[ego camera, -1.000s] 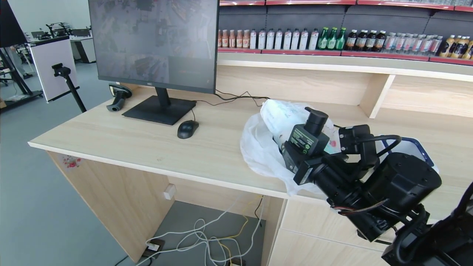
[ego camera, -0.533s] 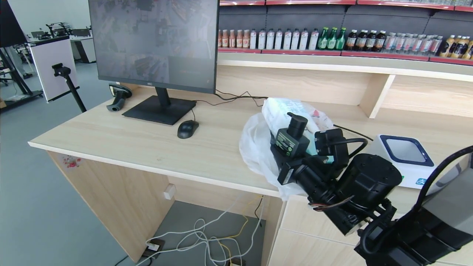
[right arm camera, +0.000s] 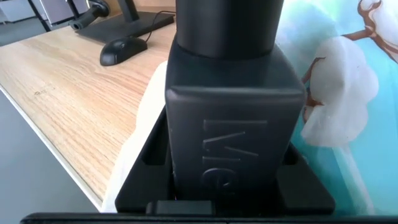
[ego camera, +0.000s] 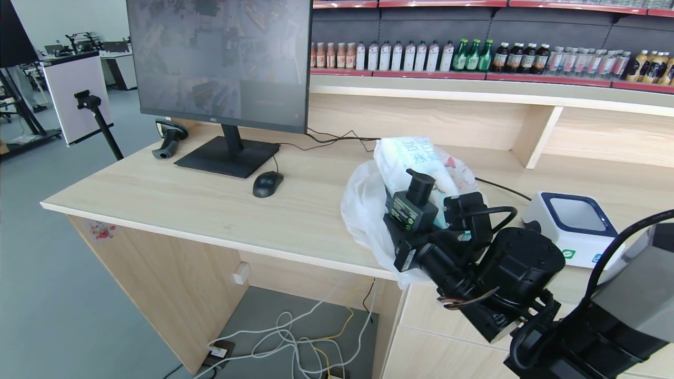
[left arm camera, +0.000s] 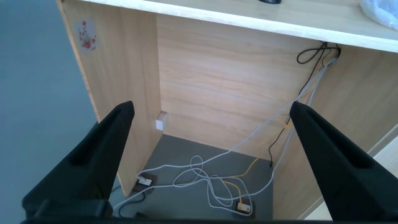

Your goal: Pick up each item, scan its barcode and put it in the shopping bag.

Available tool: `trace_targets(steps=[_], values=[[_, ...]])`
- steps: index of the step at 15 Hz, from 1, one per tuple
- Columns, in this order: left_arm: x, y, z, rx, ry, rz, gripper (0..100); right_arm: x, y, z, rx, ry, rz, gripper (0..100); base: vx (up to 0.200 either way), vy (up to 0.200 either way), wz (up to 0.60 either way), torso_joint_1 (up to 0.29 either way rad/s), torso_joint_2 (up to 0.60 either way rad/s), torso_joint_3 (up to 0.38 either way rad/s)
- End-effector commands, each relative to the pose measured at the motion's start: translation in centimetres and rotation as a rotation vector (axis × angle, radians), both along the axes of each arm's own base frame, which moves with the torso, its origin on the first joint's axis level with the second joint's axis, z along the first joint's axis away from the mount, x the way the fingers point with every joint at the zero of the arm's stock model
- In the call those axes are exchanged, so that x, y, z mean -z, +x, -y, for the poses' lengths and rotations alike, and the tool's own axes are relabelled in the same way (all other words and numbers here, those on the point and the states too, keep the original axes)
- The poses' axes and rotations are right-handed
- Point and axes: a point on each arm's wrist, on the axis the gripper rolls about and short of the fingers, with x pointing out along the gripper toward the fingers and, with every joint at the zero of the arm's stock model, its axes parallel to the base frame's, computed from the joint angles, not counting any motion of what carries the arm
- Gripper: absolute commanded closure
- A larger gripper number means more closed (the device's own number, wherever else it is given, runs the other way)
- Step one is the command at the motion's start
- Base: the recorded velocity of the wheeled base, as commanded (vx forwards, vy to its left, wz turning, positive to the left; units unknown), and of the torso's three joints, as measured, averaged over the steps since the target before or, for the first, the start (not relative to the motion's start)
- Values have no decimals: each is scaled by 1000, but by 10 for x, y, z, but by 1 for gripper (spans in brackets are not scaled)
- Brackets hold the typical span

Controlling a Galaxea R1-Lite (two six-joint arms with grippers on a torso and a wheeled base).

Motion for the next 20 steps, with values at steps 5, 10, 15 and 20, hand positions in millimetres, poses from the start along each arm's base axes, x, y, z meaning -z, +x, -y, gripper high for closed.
trace_targets(steps=[5, 10, 15, 20], values=[[0, 0, 0, 0, 0, 1, 0, -18, 21, -11, 12, 60, 83, 100, 0, 0, 0, 0, 0, 0], [0, 0, 0, 0, 1, 1, 0, -11, 24, -4, 39, 15, 74, 100, 0, 0, 0, 0, 0, 0], [0, 0, 0, 0, 18, 2, 0, 9, 28, -7, 39, -26, 28, 100, 0, 0, 0, 0, 0, 0], [0, 0, 0, 0, 18, 1, 0, 16, 23, -1, 45, -52, -3, 100, 0, 0, 0, 0, 0, 0]])
